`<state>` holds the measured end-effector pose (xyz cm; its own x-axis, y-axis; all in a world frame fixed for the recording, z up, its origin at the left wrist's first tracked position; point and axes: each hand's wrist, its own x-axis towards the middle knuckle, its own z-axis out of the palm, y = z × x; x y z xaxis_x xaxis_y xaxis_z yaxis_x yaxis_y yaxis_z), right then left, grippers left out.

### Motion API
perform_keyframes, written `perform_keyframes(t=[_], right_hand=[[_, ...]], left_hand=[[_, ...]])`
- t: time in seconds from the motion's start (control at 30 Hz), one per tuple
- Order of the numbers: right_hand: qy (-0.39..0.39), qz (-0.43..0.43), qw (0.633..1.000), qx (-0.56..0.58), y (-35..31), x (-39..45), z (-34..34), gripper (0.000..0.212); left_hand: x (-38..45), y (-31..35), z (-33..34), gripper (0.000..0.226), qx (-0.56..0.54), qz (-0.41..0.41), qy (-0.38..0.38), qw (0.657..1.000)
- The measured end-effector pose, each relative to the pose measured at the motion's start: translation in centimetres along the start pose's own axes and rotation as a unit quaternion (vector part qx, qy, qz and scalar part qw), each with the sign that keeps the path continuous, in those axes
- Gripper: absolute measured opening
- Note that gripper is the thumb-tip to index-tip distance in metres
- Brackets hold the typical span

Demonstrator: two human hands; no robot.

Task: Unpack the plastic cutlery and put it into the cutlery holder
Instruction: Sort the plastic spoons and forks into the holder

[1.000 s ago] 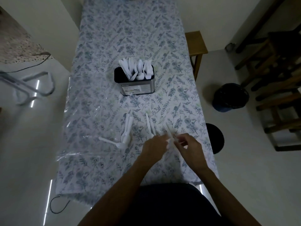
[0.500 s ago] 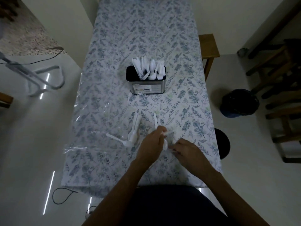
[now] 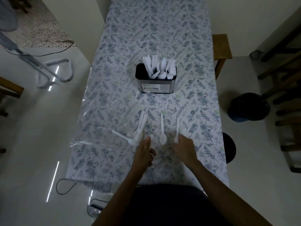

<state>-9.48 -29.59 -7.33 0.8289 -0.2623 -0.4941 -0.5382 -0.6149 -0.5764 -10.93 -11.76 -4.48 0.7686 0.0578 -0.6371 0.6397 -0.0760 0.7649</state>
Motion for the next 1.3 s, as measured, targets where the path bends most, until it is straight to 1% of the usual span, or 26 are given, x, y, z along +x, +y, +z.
perform_keyframes(t=[0.07,0.13,0.17,0.2,0.23,0.27,0.3,0.4,0.43,0.47,0.5,0.53,0.57,0.6,0.67,0.7,0.73,0.8,0.87,0.9,0.97,1.07,1.2,1.27,1.3], right_hand=[[0.029,0.015,0.999,0.002,0.3,0.3,-1.5,0.006],[0.053,0.003,0.998,0.022,0.2,-0.1,-3.4,0.034],[0.054,-0.012,0.997,0.049,0.0,-0.5,-4.3,0.042],[0.05,-0.034,0.996,0.073,-0.2,-1.0,-5.0,0.039],[0.032,-0.052,0.994,0.091,-0.5,-1.6,-5.7,0.03],[0.002,-0.056,0.992,0.112,-0.9,-2.2,-6.2,0.022],[-0.047,-0.048,0.987,0.145,-1.5,-2.9,-6.7,0.021],[-0.223,-0.021,0.945,0.24,-3.8,-4.6,-7.6,0.042],[-0.261,-0.025,0.932,0.25,-4.7,-5.1,-7.7,0.044],[-0.281,-0.031,0.923,0.261,-5.4,-5.4,-7.6,0.039],[-0.287,-0.036,0.917,0.276,-6.2,-5.7,-7.4,0.031],[-0.272,-0.029,0.917,0.288,-6.8,-5.8,-7.0,0.021],[-0.244,-0.023,0.926,0.288,-7.3,-5.8,-6.5,0.015],[-0.203,-0.025,0.943,0.263,-7.5,-5.6,-5.8,0.015],[-0.124,-0.056,0.977,0.166,-7.3,-4.8,-4.4,0.02],[-0.099,-0.074,0.985,0.12,-7.1,-4.5,-3.9,0.022],[-0.089,-0.087,0.988,0.09,-6.8,-4.2,-3.5,0.024],[-0.103,-0.083,0.987,0.095,-6.4,-3.9,-3.1,0.023],[-0.122,-0.068,0.981,0.133,-6.0,-3.8,-2.9,0.013],[-0.126,-0.066,0.979,0.148,-5.8,-3.8,-2.8,0.009],[-0.124,-0.064,0.977,0.158,-5.7,-3.7,-2.7,0.012],[-0.124,-0.063,0.977,0.159,-5.7,-3.4,-2.7,0.011],[-0.127,-0.066,0.976,0.167,-5.6,-3.2,-2.8,0.007],[-0.129,-0.067,0.974,0.174,-5.5,-3.2,-2.8,0.007],[-0.131,-0.068,0.974,0.174,-5.5,-3.2,-2.7,0.007]], left_hand=[[0.0,0.6,0.1,0.05,-0.023,0.002,0.006,1.0],[0.0,1.2,0.2,0.053,-0.031,-0.003,0.009,0.999],[0.1,1.5,0.3,0.055,-0.036,-0.005,0.008,0.999],[0.0,1.7,0.3,0.058,-0.045,-0.005,0.005,0.999],[0.0,1.9,0.3,0.06,-0.054,-0.001,0.004,0.999],[0.0,1.9,0.3,0.062,-0.058,0.004,0.007,0.998],[0.1,1.9,0.2,0.065,-0.054,0.015,0.014,0.998],[0.5,2.0,0.2,0.068,-0.03,0.053,0.034,0.998],[0.6,2.0,0.2,0.069,-0.025,0.061,0.035,0.997],[0.6,2.1,0.2,0.069,-0.021,0.066,0.03,0.997],[0.5,2.1,0.3,0.068,-0.019,0.071,0.02,0.997],[0.4,2.1,0.3,0.065,-0.015,0.077,0.006,0.997],[0.3,2.0,0.4,0.062,-0.009,0.08,-0.004,0.997],[0.1,1.9,0.5,0.059,-0.006,0.079,-0.008,0.997],[-0.3,1.5,0.5,0.051,-0.023,0.066,-0.006,0.998],[-0.4,1.3,0.5,0.05,-0.05,0.051,-0.008,0.997],[-0.5,1.1,0.4,0.051,-0.082,0.031,-0.01,0.996],[-0.3,1.0,0.1,0.057,-0.138,-0.012,-0.008,0.99],[0.1,0.7,-0.3,0.066,-0.195,-0.062,0.002,0.979],[0.4,0.6,-0.4,0.068,-0.22,-0.08,0.003,0.972],[0.7,0.5,-0.4,0.059,-0.239,-0.097,0.001,0.966],[0.7,0.6,-0.1,0.043,-0.219,-0.091,-0.001,0.971],[0.3,1.2,0.1,0.03,-0.221,-0.056,-0.039,0.973],[0.2,1.5,-0.1,0.025,-0.19,-0.047,-0.048,0.979],[0.2,1.6,-0.1,0.026,-0.165,-0.04,-0.053,0.984]])
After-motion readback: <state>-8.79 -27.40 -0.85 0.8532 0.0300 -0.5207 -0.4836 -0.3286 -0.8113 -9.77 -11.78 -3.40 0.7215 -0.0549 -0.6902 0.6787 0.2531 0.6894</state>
